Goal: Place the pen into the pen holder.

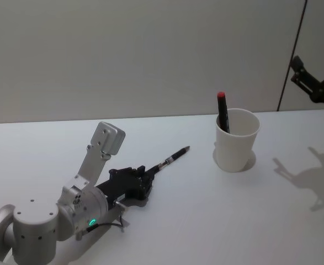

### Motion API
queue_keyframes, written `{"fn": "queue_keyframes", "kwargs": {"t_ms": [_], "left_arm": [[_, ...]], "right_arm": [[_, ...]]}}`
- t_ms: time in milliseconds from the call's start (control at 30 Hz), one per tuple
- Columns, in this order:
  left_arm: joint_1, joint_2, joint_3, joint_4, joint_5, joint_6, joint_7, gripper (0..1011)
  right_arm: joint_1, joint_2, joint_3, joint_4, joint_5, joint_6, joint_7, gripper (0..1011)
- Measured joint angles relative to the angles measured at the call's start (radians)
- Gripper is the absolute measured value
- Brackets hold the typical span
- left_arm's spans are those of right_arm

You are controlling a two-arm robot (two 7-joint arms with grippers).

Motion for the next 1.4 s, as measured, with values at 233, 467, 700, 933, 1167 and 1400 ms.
{"fn": "queue_keyframes", "kwargs": {"t_ms": [233, 467, 700, 933, 1167, 1400], "left_arm": [[0.0, 0.0, 0.0, 0.0, 0.0, 0.0, 0.0, 210], [0.002, 0.002, 0.0, -0.002, 0.001, -0.009, 0.009, 197], [0.009, 0.009, -0.008, -0.013, 0.006, -0.041, 0.053, 195], [0.014, 0.021, -0.027, -0.042, 0.0, -0.098, 0.095, 195], [0.018, 0.038, -0.055, -0.083, -0.031, -0.155, 0.133, 195], [0.017, 0.055, -0.086, -0.133, -0.076, -0.21, 0.162, 194]], "right_arm": [[0.0, 0.0, 0.0, 0.0, 0.0, 0.0, 0.0, 1002], [0.0, 0.0, 0.0, 0.0, 0.0, 0.0, 0.0, 1002], [0.0, 0.0, 0.0, 0.0, 0.0, 0.0, 0.0, 1002], [0.0, 0.0, 0.0, 0.0, 0.0, 0.0, 0.0, 1002], [0.0, 0.0, 0.0, 0.0, 0.0, 0.0, 0.0, 1001], [0.0, 0.0, 0.0, 0.0, 0.0, 0.0, 0.0, 1002]]}}
